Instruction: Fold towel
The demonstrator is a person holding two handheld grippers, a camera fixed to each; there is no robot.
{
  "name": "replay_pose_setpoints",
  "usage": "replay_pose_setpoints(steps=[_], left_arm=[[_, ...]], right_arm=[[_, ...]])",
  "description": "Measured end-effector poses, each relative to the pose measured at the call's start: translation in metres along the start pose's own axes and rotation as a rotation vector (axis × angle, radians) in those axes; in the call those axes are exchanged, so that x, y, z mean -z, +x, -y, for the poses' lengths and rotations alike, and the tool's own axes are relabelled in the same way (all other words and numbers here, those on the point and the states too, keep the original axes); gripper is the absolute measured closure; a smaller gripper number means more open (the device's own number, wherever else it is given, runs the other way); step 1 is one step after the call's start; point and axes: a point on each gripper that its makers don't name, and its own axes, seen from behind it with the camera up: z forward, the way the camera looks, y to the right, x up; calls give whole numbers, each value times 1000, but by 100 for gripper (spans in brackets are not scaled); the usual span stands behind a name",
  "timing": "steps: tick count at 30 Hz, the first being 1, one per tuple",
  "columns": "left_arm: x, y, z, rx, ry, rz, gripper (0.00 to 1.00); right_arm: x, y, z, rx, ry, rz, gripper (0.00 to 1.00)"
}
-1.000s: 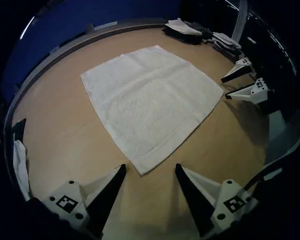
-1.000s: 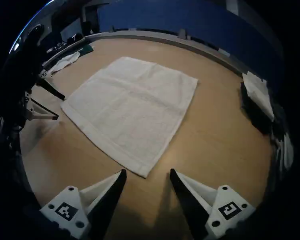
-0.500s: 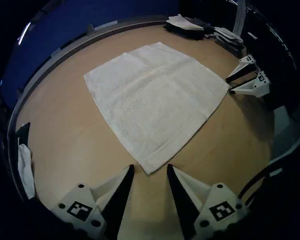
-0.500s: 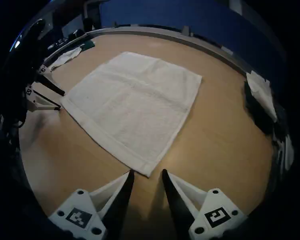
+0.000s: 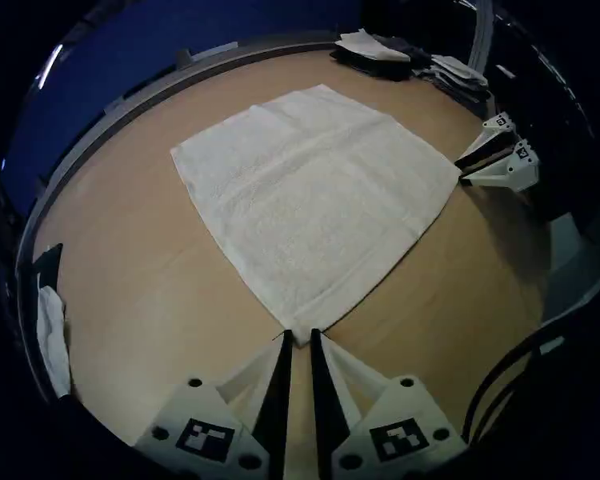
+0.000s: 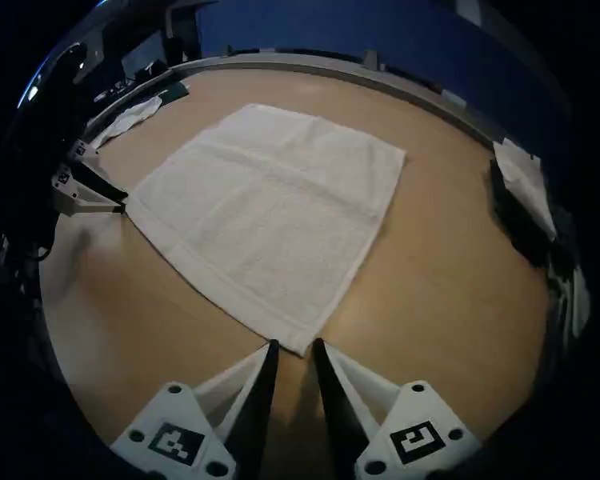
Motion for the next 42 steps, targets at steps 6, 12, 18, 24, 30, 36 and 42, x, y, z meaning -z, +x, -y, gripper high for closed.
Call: replay_pose_setpoints(steps=[6, 12, 18, 24, 30, 36, 42], left_arm=[[-1, 0, 0, -8, 2, -6, 88], [-1, 0, 0, -28, 8, -12, 90], [0, 0, 1, -10, -1, -15, 91], [0, -1, 1, -7, -1, -19, 91], [0, -1, 0, -3, 0, -21, 92], [1, 0, -1, 6, -2, -25, 92], [4, 3, -2, 12, -3, -33, 92]], right_arm=[[-1, 1, 0, -6, -3, -4, 87], [-1, 3, 1, -11, -2, -14, 94], [1, 3, 0, -9, -4, -18, 97], [2, 1, -1, -16, -5, -20, 98], [2, 2, -1, -15, -1, -17, 98], [2, 3, -1, -16, -8, -19, 99], [7, 7, -3, -18, -14, -35, 99]])
